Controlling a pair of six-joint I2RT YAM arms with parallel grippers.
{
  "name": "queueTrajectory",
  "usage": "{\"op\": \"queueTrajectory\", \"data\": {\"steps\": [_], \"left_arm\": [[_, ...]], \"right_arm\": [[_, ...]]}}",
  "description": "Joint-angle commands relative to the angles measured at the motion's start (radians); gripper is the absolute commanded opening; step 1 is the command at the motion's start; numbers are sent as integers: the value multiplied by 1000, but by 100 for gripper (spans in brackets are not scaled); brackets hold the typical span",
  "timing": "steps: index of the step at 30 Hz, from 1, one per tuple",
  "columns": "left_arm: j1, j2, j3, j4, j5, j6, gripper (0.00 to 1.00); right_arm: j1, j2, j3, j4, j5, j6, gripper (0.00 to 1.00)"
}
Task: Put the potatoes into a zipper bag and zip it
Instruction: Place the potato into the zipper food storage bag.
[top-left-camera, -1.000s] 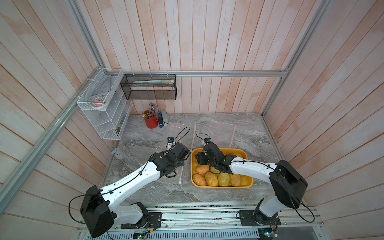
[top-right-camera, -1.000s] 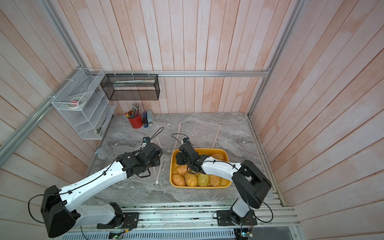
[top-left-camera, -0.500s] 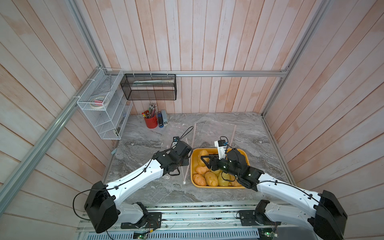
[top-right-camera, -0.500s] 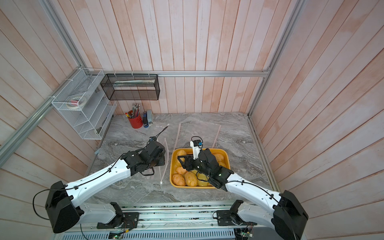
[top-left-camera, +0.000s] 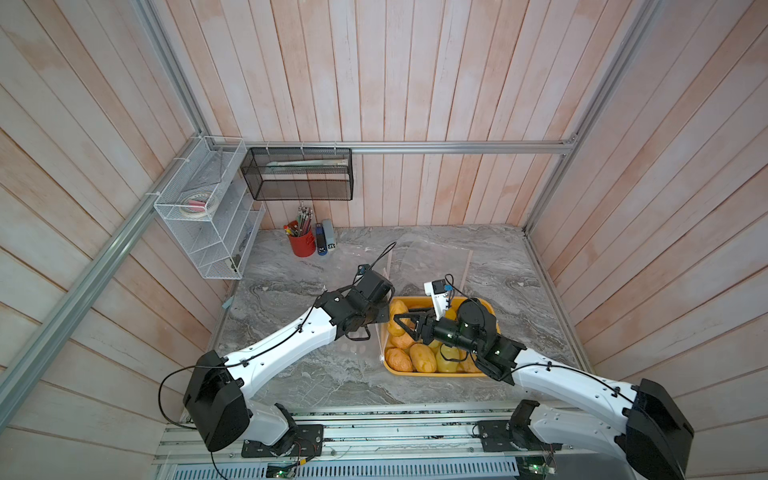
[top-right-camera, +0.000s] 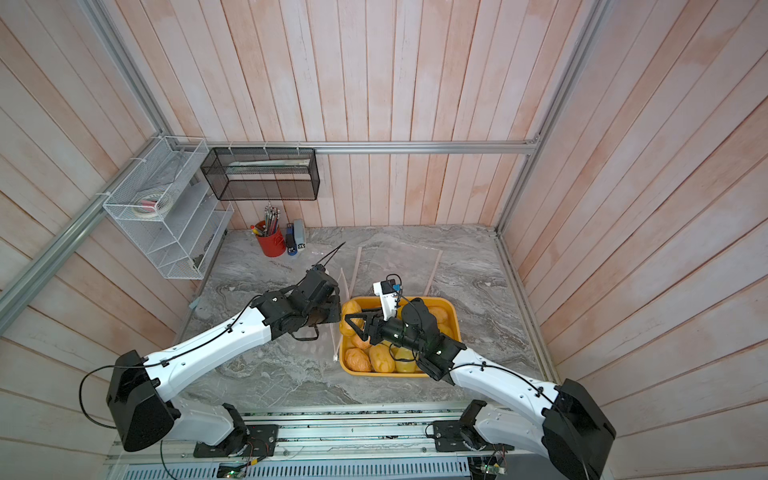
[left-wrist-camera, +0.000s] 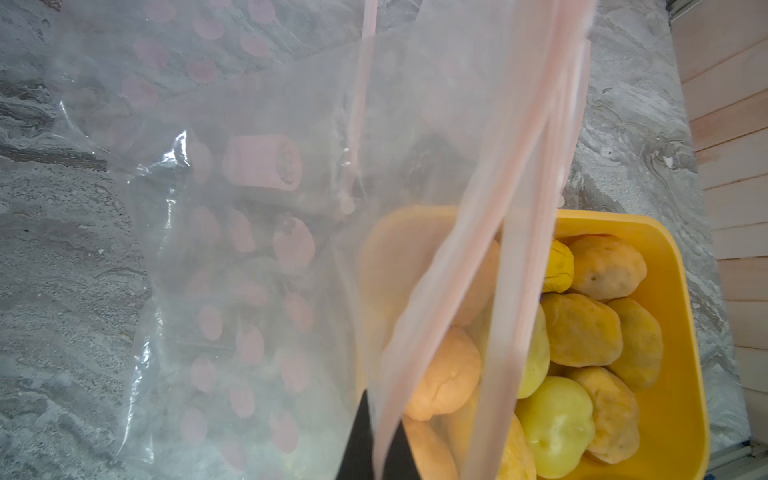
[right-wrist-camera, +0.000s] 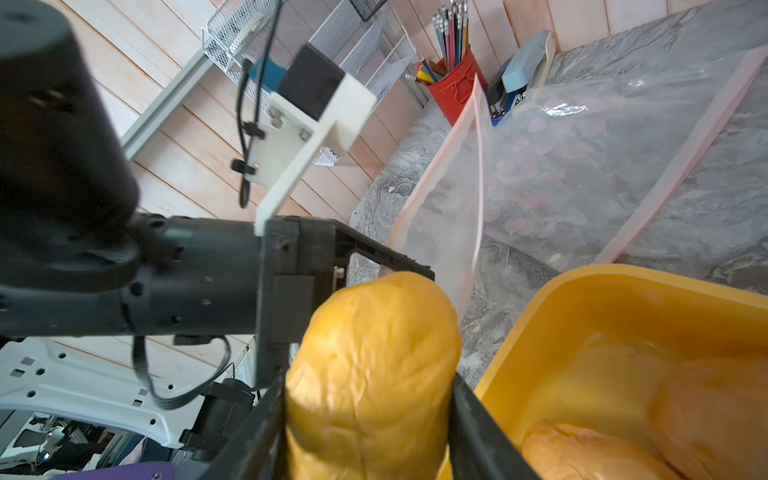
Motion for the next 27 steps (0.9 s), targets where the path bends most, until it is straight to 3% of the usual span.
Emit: {"op": "queueTrajectory", "data": {"steps": [1, 6, 16, 27], "left_arm": [[-7, -6, 43, -14, 30, 16, 0], [-10, -11, 71, -31, 54, 36, 0], [-11, -47, 140, -59, 161, 70, 0], [8, -60, 229, -201, 45, 76, 0]], "right_arm": [[1, 66, 51, 75, -44, -9, 11], [0, 157, 94, 66, -24, -17, 9], [-3, 219, 169, -106, 196, -41, 8], [-1, 295, 202, -144, 224, -52, 13]]}}
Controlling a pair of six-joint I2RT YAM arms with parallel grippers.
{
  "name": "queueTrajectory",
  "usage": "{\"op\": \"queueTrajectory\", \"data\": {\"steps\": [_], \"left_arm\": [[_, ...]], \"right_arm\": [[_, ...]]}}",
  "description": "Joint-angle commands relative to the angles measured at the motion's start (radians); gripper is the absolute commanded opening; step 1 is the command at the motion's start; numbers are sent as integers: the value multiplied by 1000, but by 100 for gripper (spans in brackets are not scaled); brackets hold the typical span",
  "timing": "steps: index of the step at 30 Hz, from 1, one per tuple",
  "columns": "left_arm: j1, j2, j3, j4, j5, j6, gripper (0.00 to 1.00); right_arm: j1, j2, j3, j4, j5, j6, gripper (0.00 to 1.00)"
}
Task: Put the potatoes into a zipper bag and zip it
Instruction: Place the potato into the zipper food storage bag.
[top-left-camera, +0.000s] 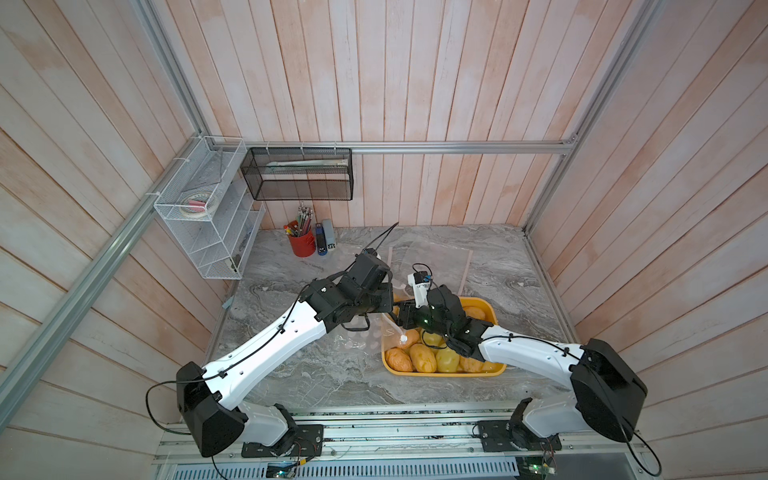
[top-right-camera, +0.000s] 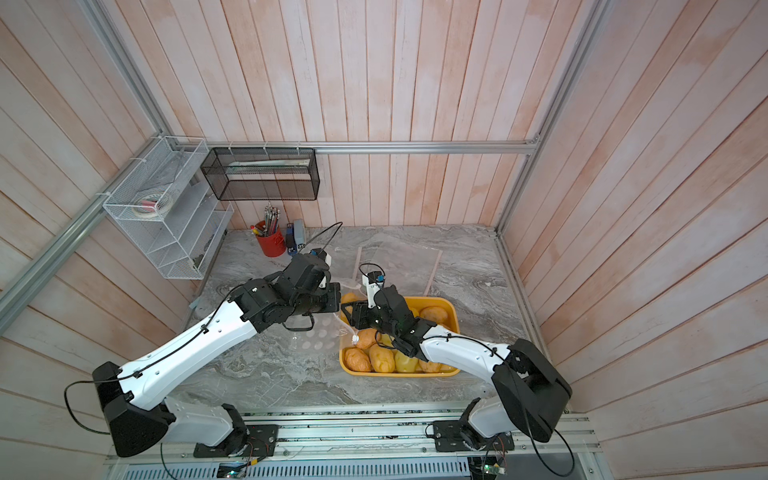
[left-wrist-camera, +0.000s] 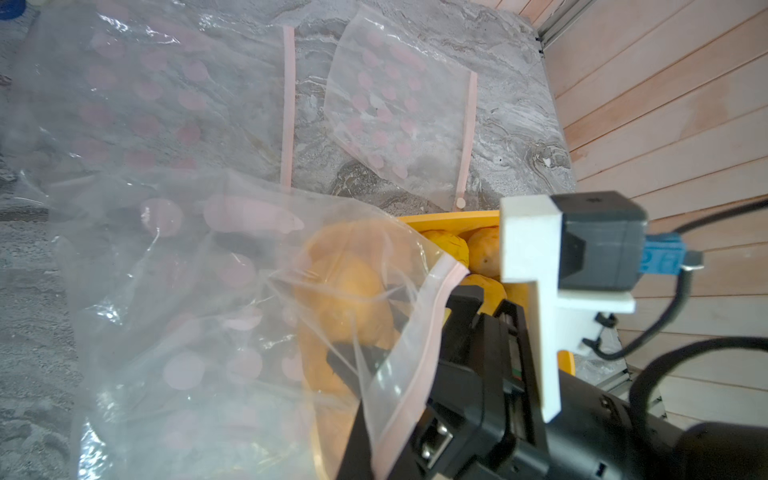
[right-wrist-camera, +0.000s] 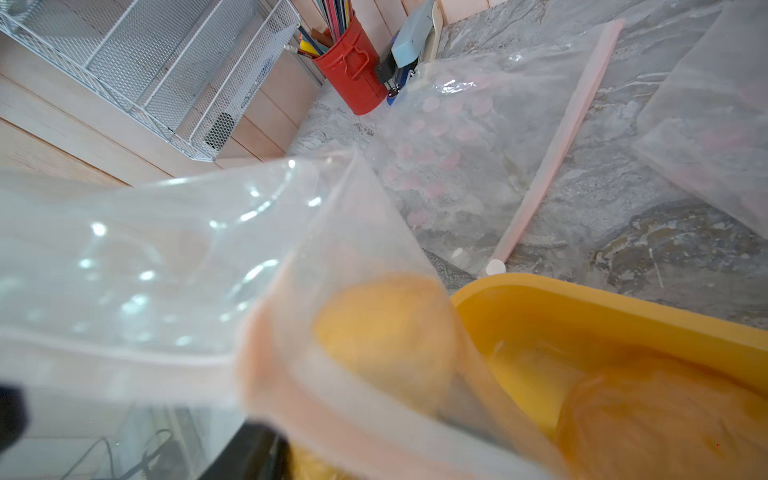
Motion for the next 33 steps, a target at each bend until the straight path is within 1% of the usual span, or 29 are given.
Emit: {"op": "queueTrajectory", "data": {"steps": [1, 4, 7, 9, 12, 16, 19, 22, 26, 29, 33], "left_arm": [[12, -31, 25, -70, -57, 14, 0], [27, -59, 11, -69, -82, 20, 0], [43, -79, -15, -62, -120, 25, 0], [52, -81, -32, -50, -119, 31, 0], [54, -75, -62, -29, -119, 35, 0], [58, -56, -84, -19, -152, 35, 0], [63, -42, -86, -29, -157, 35, 0], [64, -38, -100, -18, -156, 38, 0], [69, -18, -102, -17, -162, 37, 0], [71, -7, -109, -12, -163, 37, 0], [74, -6, -132, 3, -183, 37, 0]], "right_arm": [[3, 16, 26, -35, 27, -20, 14], [3, 22, 27, -44, 38, -27, 20], [3, 22, 21, -29, 16, -35, 33], [6, 21, 22, -20, -6, -41, 43], [8, 15, 30, -10, -47, -49, 51], [14, 2, 33, 11, -101, -47, 61], [14, 4, 46, -2, -112, -40, 69], [19, 14, 66, -18, -113, -41, 74], [21, 12, 94, -58, -94, -59, 78], [20, -19, 108, -118, -31, -77, 80], [20, -82, 116, -219, 82, -87, 81]]}}
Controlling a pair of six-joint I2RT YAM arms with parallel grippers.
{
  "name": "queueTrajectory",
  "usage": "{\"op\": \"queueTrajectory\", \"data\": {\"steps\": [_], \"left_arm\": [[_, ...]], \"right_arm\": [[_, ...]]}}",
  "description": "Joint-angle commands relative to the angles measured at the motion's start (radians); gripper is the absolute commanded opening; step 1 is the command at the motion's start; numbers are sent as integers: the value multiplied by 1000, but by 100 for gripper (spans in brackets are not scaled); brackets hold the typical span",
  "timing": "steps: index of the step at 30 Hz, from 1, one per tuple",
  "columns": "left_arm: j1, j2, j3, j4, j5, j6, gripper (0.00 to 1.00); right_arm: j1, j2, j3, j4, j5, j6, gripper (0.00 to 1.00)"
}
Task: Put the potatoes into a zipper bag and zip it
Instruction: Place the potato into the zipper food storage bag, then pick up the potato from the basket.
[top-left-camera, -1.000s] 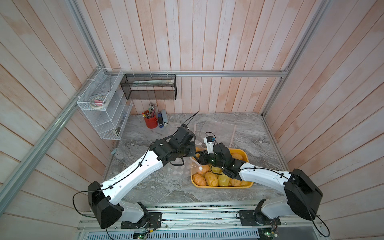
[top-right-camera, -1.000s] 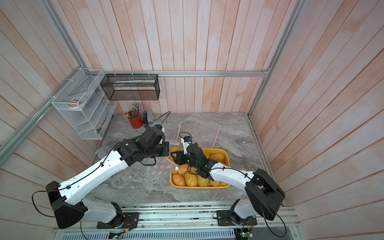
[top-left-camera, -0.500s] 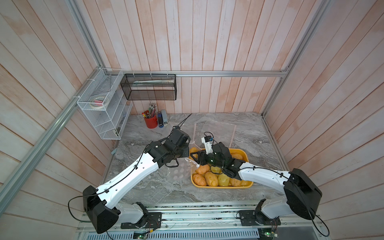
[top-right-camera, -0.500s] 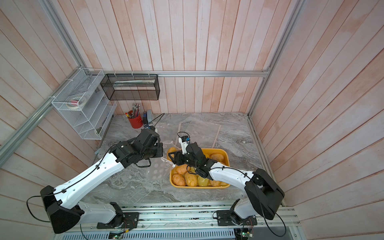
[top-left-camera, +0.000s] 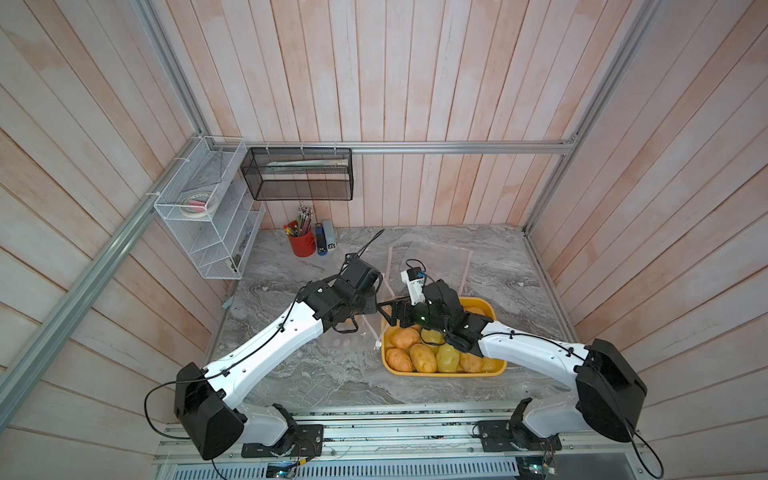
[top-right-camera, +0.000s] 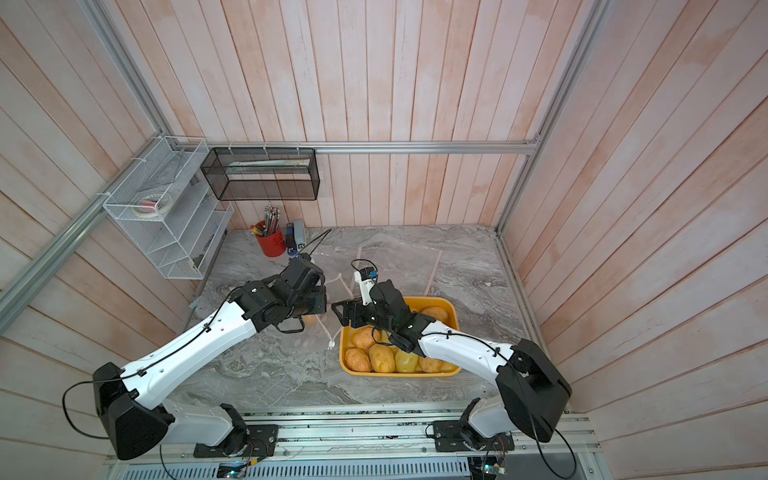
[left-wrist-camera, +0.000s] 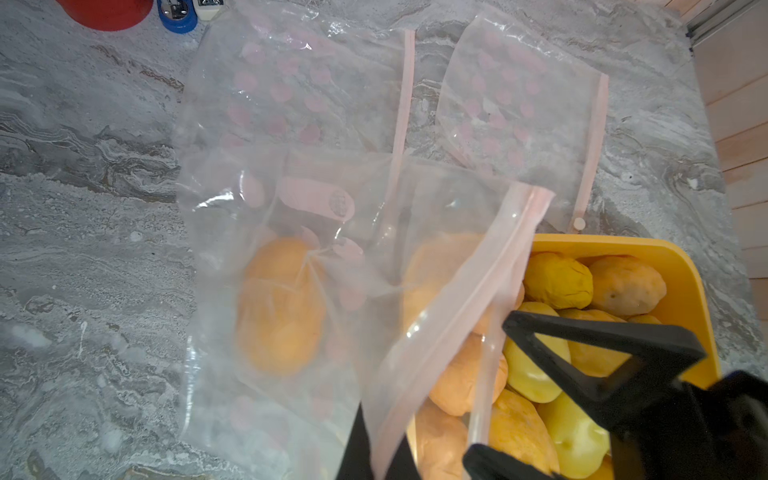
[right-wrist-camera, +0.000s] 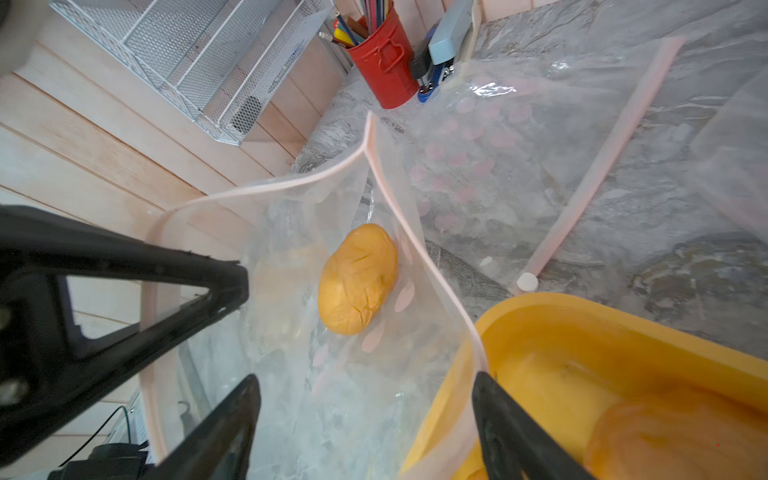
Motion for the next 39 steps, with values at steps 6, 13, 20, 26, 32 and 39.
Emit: {"op": "queueTrajectory", "data": {"steps": [6, 13, 20, 26, 32, 39], "left_arm": [[12, 2, -48, 48, -43, 14, 0], [16, -20, -69, 75, -42, 18, 0], [20, -20, -71, 73, -45, 17, 0], [25, -23, -70, 70, -46, 14, 0], [25, -23, -72, 70, -46, 15, 0], [25, -22, -72, 70, -43, 14, 0]], "right_arm": [[3, -227, -35, -274, 289, 42, 73], [-6, -333, -160, -442, 402, 145, 67], [-6, -210, -209, -428, 328, 142, 65], [-8, -103, -203, -443, 345, 134, 67], [-21, -72, -200, -455, 389, 139, 67], [-54, -4, -202, -390, 342, 110, 70]]}}
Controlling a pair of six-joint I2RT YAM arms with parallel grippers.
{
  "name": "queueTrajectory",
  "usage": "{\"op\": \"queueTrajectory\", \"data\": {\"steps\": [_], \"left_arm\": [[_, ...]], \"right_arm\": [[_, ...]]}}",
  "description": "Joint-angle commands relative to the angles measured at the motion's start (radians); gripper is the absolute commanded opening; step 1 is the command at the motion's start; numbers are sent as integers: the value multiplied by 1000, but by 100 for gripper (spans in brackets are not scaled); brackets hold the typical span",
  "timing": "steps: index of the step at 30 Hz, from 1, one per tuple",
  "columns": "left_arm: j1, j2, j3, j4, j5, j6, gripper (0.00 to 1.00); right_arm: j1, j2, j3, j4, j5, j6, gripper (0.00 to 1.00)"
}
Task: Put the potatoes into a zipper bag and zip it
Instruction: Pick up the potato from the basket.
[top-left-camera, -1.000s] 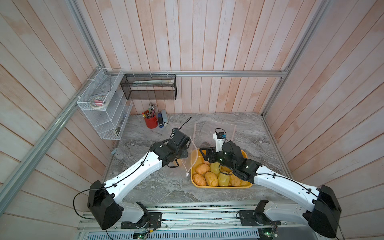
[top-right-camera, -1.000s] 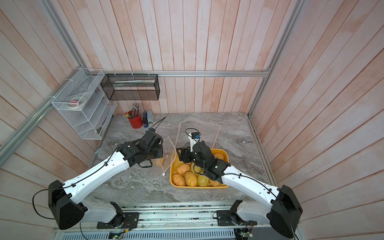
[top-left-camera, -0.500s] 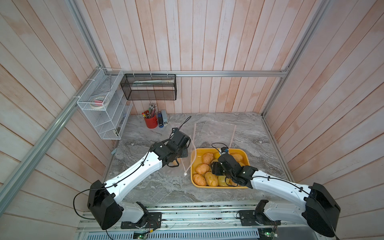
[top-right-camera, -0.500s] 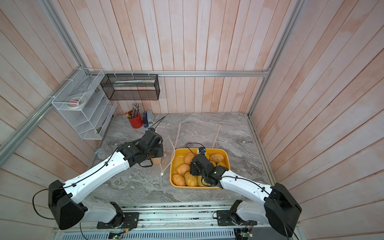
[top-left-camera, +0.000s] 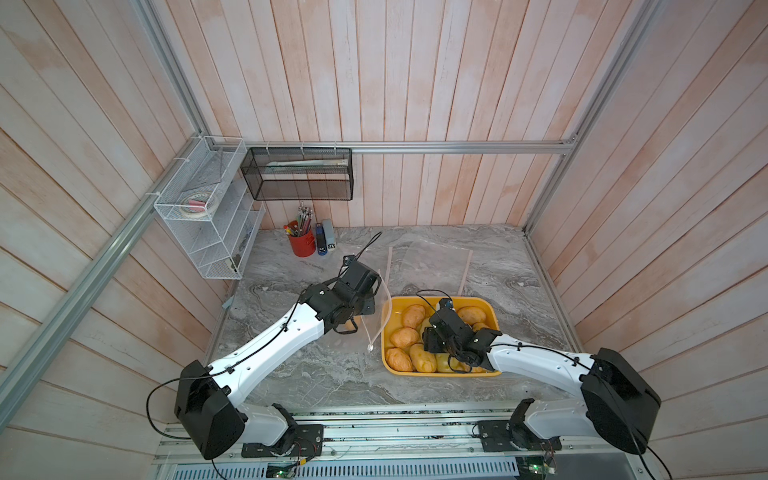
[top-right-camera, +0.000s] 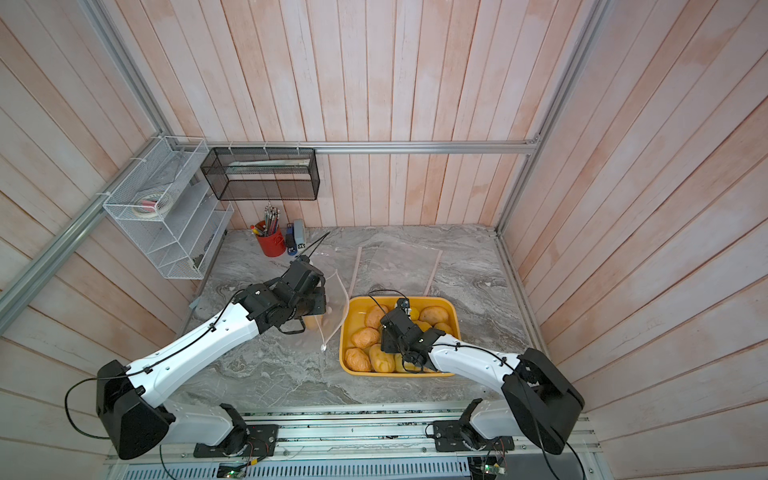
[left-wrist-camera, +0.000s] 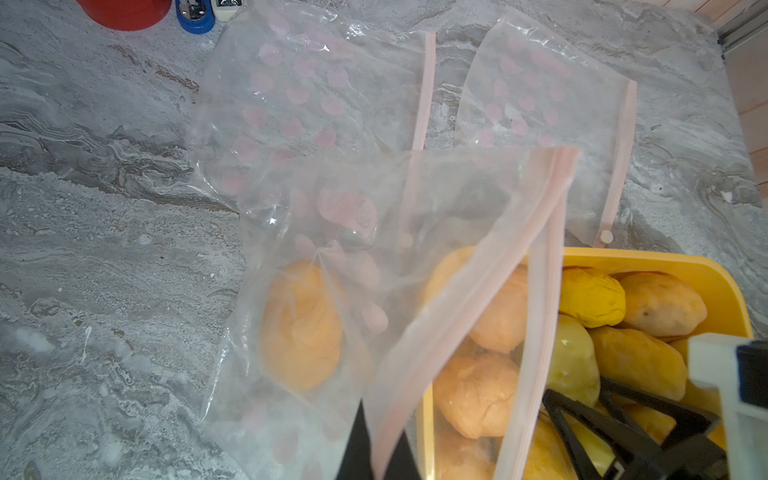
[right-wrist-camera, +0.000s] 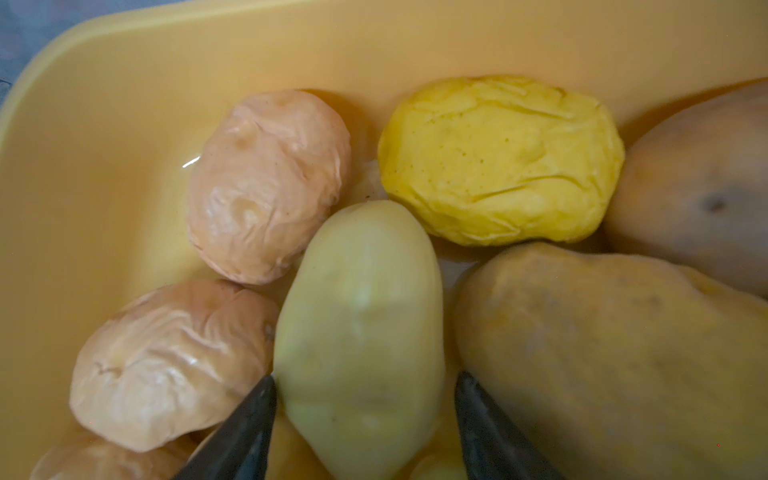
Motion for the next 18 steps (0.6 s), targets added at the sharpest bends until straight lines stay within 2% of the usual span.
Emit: {"op": "queueTrajectory", "data": {"steps": [1, 7, 12, 18], "left_arm": [[5, -23, -16, 8, -18, 12, 0], [6, -25, -17, 7, -18, 14, 0], [7, -27, -17, 10, -11, 16, 0], [7, -20, -19, 18, 0, 20, 0]], "right_arm": [[-19, 53, 7, 11, -2, -19, 71], [-24, 149, 73, 22, -14, -45, 73], [-31, 180, 87, 31, -12, -47, 62], [-50, 133, 72, 18, 11, -46, 49]]}}
